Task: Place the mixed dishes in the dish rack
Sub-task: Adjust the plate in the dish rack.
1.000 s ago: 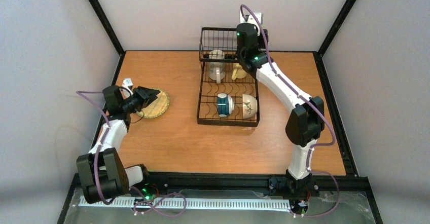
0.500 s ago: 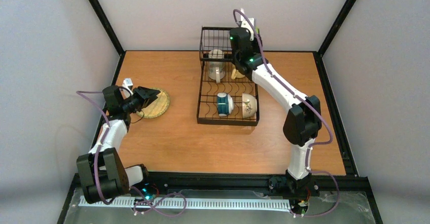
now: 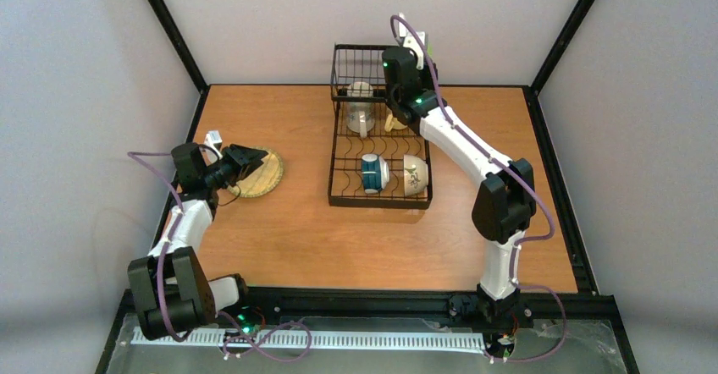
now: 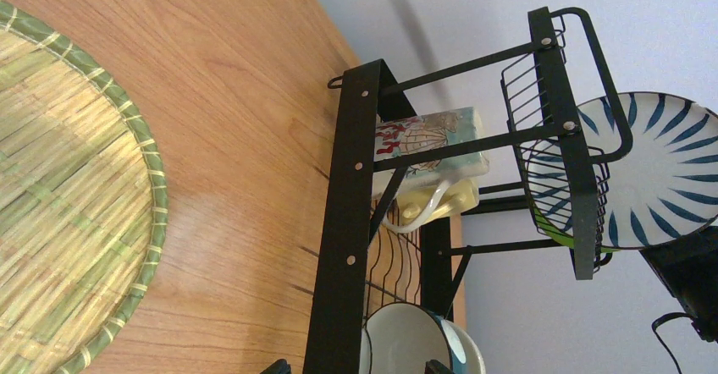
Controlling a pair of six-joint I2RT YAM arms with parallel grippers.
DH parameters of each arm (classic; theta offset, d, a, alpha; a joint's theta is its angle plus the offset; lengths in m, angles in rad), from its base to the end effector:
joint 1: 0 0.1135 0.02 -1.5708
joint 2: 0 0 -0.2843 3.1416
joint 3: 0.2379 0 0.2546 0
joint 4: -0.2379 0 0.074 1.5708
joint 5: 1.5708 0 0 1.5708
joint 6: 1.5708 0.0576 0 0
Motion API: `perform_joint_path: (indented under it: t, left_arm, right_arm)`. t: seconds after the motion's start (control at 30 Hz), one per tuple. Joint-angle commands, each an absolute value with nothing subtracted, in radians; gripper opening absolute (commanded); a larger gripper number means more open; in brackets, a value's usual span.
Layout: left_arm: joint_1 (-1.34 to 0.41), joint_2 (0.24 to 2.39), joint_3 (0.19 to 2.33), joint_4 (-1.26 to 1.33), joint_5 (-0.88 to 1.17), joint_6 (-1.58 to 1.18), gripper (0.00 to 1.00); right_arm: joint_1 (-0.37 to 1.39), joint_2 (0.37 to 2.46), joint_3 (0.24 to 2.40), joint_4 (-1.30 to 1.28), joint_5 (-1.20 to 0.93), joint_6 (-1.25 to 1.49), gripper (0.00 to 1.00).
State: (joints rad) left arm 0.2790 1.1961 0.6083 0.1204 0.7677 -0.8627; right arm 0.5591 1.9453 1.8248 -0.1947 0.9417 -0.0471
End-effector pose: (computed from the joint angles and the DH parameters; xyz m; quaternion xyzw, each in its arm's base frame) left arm 0.2592 0.0326 0.2388 -0.2615 0.7705 -0.4453 0.3737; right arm 0.4311 0.2148 0.3745 0.0390 0.7679 -0.2226 0.5994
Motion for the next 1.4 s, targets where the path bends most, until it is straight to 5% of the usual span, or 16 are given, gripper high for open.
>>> perform_joint_path:
  t: [0.0, 1.37]
  left_arm:
    - [0.276, 1.2, 0.618, 0.141, 0.782, -0.871, 0.89]
    - [0.276, 1.136, 0.662, 0.028, 0.709, -0.867, 0.89]
  right_arm:
    - [0.583, 1.957, 1.787, -0.218, 0.873, -0.051, 0.5]
    - [0.58, 1.684, 1.671, -0.109, 0.818, -0.078, 0.6]
